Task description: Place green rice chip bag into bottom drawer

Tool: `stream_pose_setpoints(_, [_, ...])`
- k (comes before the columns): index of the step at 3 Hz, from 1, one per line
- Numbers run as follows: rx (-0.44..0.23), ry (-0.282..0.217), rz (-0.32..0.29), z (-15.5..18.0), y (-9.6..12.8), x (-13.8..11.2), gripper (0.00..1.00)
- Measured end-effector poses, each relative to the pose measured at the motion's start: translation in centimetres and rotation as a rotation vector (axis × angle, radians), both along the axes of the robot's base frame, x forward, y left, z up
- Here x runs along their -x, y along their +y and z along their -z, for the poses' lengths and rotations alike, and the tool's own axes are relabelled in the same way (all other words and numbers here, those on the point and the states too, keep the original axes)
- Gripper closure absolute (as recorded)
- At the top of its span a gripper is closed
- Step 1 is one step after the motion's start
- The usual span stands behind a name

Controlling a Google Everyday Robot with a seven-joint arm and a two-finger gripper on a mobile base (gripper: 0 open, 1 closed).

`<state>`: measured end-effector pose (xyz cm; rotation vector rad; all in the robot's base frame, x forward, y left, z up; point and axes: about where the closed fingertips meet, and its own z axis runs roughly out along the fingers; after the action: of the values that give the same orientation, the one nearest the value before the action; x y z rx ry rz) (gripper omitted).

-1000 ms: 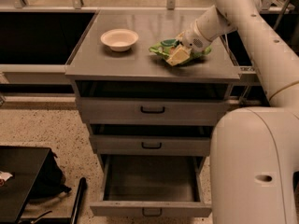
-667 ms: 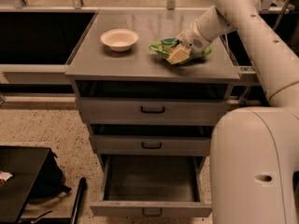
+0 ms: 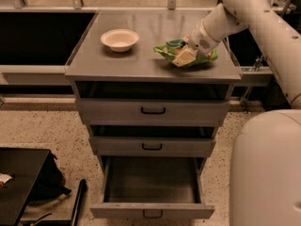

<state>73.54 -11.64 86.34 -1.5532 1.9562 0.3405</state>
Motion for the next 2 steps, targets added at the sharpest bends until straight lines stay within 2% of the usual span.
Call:
stream_pose_setpoints(1, [0.017, -0.051, 0.034, -3.8, -1.2, 4.3, 1.0])
stream_pose_setpoints(2, [0.039, -0.122, 0.06, -7.9, -1.8, 9.9, 1.0])
